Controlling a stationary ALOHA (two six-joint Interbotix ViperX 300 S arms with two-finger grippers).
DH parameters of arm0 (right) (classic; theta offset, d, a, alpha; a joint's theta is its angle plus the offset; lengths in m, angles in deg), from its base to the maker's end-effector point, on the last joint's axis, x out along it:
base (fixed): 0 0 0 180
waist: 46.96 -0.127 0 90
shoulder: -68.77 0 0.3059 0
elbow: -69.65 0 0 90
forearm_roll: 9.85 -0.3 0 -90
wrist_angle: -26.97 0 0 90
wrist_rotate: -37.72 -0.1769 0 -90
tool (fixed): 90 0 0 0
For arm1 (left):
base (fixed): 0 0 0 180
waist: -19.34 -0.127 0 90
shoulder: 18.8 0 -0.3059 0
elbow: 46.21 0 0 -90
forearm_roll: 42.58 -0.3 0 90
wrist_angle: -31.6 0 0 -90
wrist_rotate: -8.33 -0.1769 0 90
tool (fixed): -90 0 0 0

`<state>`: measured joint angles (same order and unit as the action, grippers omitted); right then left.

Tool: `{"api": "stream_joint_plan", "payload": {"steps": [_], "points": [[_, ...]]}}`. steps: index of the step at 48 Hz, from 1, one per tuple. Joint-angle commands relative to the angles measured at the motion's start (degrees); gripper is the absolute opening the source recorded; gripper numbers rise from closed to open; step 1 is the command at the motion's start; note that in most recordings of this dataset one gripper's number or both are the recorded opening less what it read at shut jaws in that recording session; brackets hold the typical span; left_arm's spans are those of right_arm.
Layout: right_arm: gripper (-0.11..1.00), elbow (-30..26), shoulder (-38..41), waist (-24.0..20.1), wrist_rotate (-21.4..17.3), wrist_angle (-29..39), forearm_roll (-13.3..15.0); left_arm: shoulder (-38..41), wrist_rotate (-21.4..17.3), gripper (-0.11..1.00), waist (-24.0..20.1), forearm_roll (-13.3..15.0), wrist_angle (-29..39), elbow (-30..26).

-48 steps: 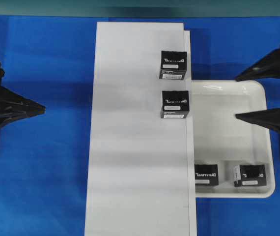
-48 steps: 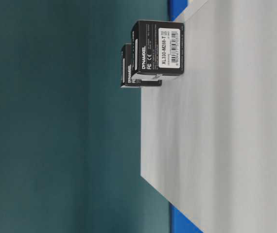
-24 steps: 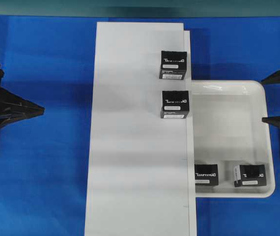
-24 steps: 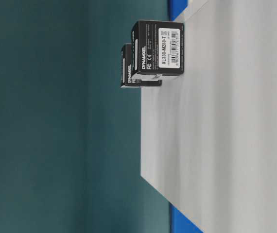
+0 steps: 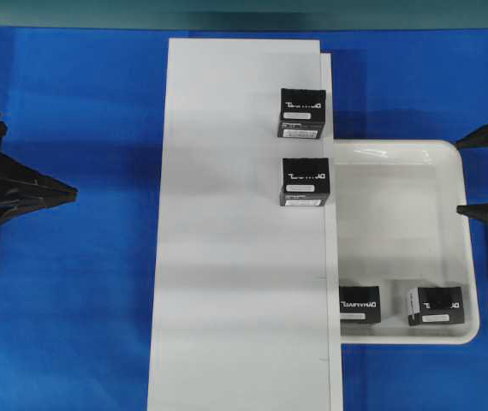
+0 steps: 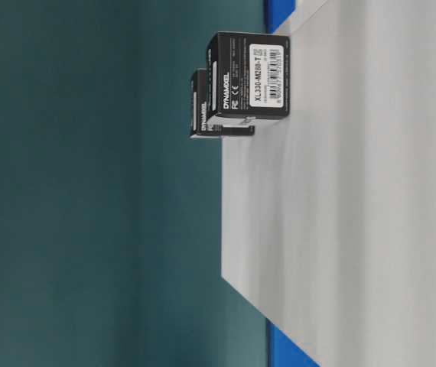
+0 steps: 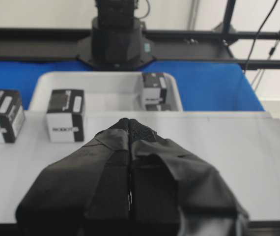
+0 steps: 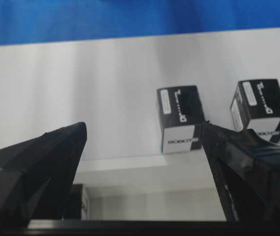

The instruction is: Place the box from the white plastic tray onto the white base.

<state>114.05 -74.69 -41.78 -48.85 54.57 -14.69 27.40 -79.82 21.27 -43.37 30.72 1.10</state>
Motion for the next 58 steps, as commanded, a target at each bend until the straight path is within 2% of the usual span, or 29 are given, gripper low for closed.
{"api": "stream_joint_plan", "payload": {"steps": [1,58], "points": [[0.97,-0.35,0.09,0.00,0.00,-0.70,0.00,0.44,0.00,-0.07,0.09,-0.18,-0.26,-1.58],[0.97,0.79,-0.09,-0.09,0.00,-1.14,-0.18,-0.18,0.09,-0.07,1.32,-0.18,0.62,-1.58]]}}
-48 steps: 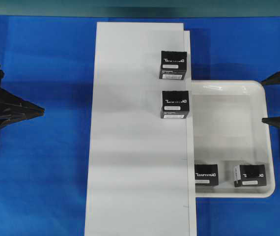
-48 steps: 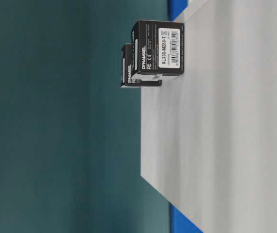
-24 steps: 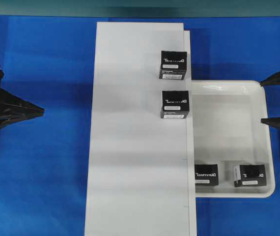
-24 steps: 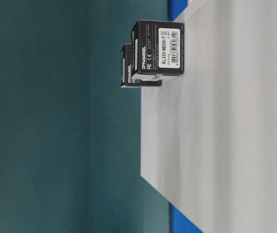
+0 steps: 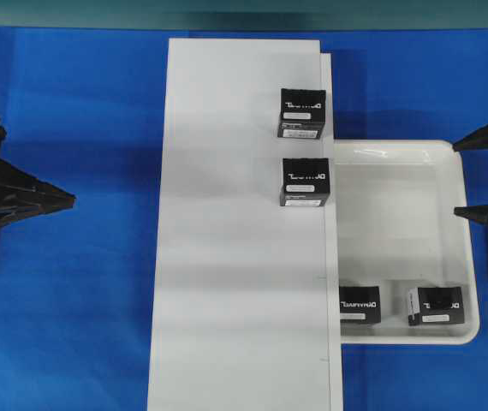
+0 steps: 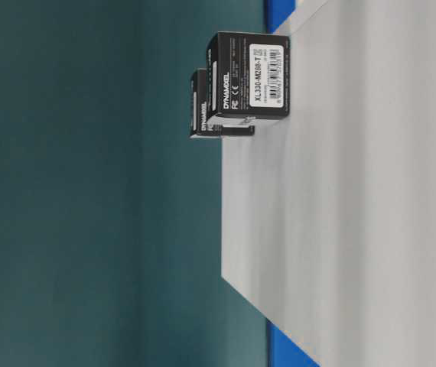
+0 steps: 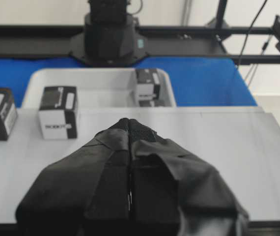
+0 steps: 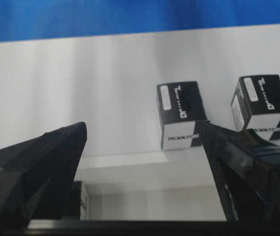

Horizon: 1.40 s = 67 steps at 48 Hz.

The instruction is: Place the box from the white plastic tray onto the white base.

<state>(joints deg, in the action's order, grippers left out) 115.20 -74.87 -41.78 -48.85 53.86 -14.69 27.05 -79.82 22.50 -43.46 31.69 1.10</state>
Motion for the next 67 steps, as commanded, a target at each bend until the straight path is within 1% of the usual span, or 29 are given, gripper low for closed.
{"api": "stream_joint_plan", "payload": {"steps": [1,18,25,37,46,48,57,63,67], "points": [[0.97,-0.35,0.09,-0.09,0.09,-0.44,-0.18,0.18,0.00,-0.07,0.09,-0.09,-0.35,-1.58],[0.97,0.53,-2.46,-0.09,-0.09,0.00,-0.18,-0.18,0.00,-0.07,0.35,-0.09,-0.53,-1.67],[0.97,1.32,-3.60,-0.09,-0.09,-0.97,-0.18,-0.09,-0.53,-0.07,0.35,-0.09,-0.53,-1.49],[0.97,2.37,-4.22,-0.09,-0.18,-1.05,-0.18,-0.18,-0.53,-0.07,-0.62,-0.09,-0.26,-1.32],[0.97,3.78,-4.13,0.00,-3.16,-1.85,-0.18,-1.05,0.00,-0.07,-0.26,-0.09,-0.26,-0.88],[0.97,3.96,-4.13,0.00,-3.34,-1.93,-0.18,-1.23,0.00,-0.07,-0.18,-0.09,-0.18,-0.88],[0.97,4.48,-3.60,-0.62,-1.93,-3.43,0.00,-1.32,0.00,-0.07,0.00,-0.09,-0.26,-0.97],[0.97,4.57,-3.16,-1.93,-0.53,-4.75,0.00,-1.14,0.09,-0.07,0.88,-0.09,-0.26,-0.88],[0.97,4.66,-2.99,-3.25,-0.70,-5.80,-0.09,-0.97,0.00,-0.07,1.32,-0.09,-0.26,-0.88]]}}
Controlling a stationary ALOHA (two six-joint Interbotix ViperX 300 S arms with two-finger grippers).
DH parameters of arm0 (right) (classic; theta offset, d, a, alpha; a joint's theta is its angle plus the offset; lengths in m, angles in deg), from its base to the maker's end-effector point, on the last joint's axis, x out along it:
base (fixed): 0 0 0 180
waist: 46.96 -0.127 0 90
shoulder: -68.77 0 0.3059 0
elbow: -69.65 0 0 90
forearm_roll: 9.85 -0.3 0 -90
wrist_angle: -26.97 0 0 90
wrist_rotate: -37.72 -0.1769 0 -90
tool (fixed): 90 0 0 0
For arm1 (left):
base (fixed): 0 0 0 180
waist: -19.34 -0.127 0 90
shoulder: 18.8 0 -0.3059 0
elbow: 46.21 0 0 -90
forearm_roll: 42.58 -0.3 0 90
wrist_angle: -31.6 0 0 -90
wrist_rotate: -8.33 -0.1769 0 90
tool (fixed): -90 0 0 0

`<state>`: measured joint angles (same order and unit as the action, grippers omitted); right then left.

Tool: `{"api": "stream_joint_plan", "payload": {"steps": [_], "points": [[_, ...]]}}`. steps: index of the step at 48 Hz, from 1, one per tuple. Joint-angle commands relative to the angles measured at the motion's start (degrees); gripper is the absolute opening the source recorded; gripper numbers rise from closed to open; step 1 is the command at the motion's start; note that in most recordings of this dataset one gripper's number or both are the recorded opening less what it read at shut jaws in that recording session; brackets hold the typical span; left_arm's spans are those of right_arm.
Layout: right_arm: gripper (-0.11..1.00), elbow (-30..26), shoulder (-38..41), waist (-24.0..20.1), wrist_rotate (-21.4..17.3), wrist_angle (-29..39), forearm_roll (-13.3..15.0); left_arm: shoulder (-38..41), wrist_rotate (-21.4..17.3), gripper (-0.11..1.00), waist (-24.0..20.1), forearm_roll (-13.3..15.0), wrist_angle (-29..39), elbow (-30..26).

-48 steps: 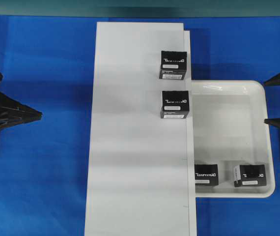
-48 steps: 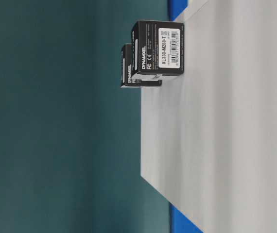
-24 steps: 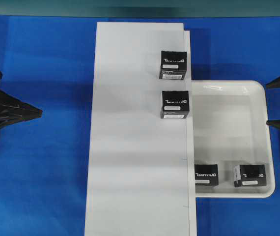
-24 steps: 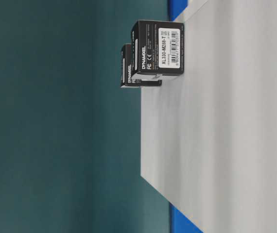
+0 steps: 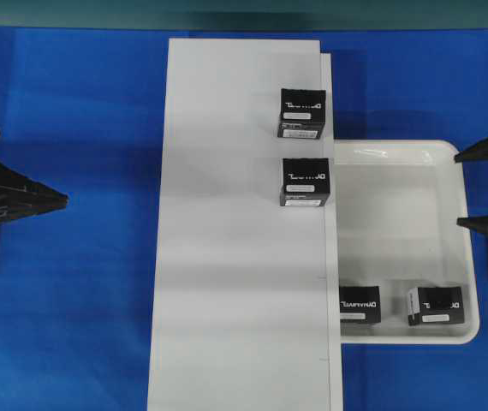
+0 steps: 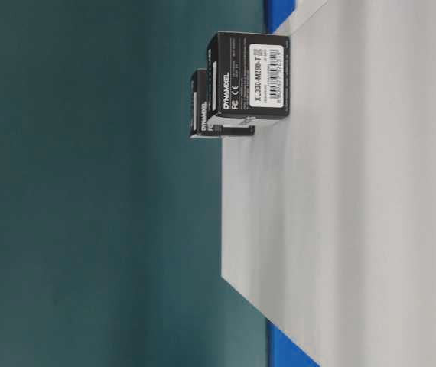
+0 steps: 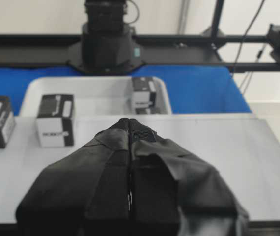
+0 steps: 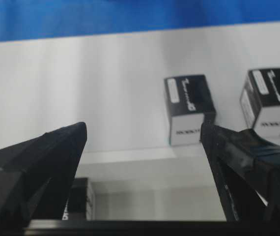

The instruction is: Place the box from the white plastic tray onto the white base.

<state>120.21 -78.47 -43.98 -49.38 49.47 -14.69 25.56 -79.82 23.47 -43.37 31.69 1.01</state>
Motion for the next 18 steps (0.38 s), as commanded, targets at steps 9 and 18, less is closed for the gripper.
{"api": "stream_joint_plan", "payload": {"steps": [9,18], "points": [[0.97,-0.35,0.53,-4.57,-0.09,-1.93,-0.09,0.70,-0.18,-0.07,0.35,-0.18,-0.26,-0.79],[0.97,0.79,0.53,-5.27,-0.18,-2.11,-0.09,0.53,0.18,-0.07,0.53,-0.18,-0.26,-0.70]]}}
